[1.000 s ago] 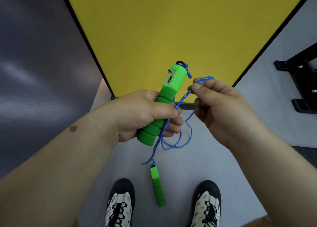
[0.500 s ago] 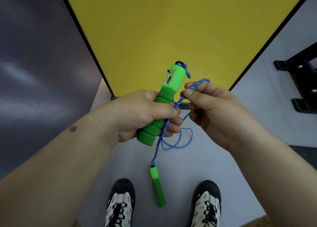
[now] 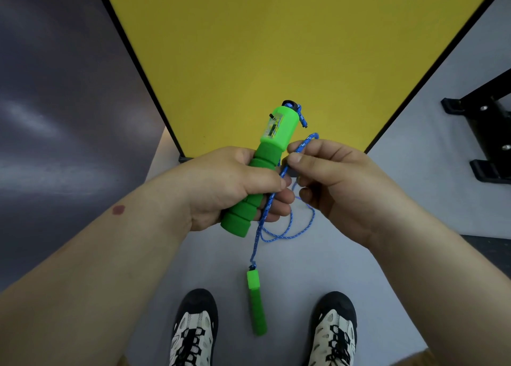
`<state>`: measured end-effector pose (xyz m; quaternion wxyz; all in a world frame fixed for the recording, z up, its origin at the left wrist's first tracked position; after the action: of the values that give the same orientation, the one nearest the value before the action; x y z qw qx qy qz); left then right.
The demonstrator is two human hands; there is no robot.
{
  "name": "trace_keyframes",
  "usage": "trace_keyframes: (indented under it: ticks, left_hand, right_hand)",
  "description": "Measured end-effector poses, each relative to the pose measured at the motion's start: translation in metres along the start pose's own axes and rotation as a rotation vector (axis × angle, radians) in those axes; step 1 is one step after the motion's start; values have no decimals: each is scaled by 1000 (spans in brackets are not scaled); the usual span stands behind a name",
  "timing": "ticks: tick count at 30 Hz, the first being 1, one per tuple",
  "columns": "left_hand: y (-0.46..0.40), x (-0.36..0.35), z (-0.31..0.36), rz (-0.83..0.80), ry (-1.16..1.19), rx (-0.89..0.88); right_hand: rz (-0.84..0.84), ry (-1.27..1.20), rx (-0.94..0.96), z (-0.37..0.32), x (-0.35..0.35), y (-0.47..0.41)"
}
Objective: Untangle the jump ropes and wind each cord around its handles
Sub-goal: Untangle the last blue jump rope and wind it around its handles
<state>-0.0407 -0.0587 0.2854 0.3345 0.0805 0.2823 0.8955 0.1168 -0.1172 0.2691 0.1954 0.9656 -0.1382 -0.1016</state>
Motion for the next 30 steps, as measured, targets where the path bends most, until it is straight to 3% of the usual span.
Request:
trace_keyframes:
  ticks: [8, 15, 24, 27, 30]
  left_hand:
    - [3, -2, 2, 5, 20, 4]
    - [1, 0, 0, -19, 3, -1]
    - [1, -1, 0, -6, 9, 8]
    - [2, 0, 1, -5, 7, 7]
    - [2, 0, 1, -8, 0, 3]
  right_hand:
    - [183, -142, 82, -3, 7, -6]
    - [-61, 6, -28, 0, 0, 0]
    - [172, -108, 80, -2, 7, -6]
    - [166, -106, 69, -2, 8, -6]
    - [57, -22, 8, 0, 5, -4]
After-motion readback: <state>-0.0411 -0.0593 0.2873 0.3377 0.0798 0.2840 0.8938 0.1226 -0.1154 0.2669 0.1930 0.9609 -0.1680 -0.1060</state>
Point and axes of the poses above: each hand's wrist, its own y-axis away from the middle knuckle, its own x-axis out of the back of the hand, z = x × y, the point moved 1 cm from there along -y, towards the middle knuckle, and after that the axes turned 3 degrees about z, right-handed, at the moved point
